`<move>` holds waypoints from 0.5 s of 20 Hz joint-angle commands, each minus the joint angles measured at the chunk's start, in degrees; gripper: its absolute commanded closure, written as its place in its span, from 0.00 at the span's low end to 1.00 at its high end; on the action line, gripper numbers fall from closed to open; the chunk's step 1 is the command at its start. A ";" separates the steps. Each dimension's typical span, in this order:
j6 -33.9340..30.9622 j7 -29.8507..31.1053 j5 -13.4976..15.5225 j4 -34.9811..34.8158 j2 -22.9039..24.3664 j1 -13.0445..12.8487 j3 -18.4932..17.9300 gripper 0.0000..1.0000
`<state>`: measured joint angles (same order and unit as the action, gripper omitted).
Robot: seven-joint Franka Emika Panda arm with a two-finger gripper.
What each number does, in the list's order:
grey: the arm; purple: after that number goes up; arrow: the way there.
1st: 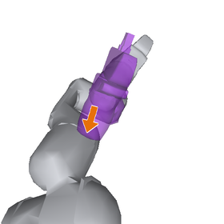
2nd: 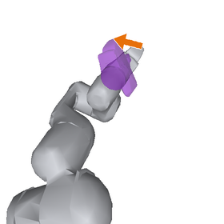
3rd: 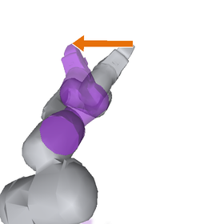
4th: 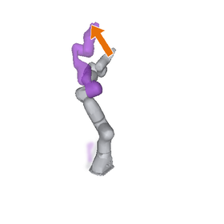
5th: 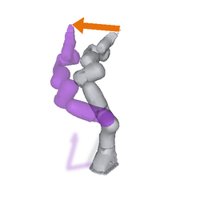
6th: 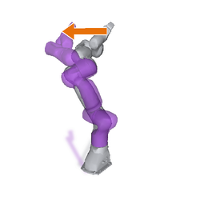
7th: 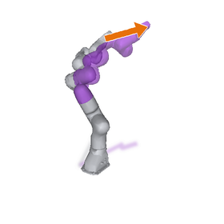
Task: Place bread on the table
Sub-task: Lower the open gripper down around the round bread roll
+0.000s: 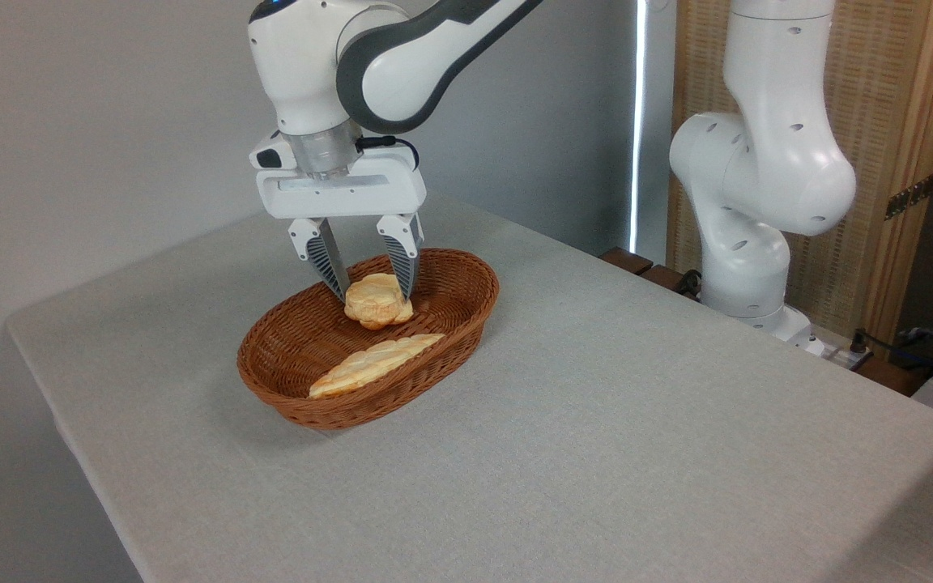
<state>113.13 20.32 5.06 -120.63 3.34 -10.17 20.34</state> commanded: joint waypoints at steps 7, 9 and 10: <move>0.43 -0.72 -0.05 -0.31 -0.17 -0.03 0.41 0.65; -0.18 -0.72 -0.05 -0.31 -0.17 0.06 0.32 0.65; -0.36 -0.80 -0.05 -0.31 -0.17 0.06 0.23 0.65</move>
<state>113.10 20.22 5.05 -120.63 3.24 -10.11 20.61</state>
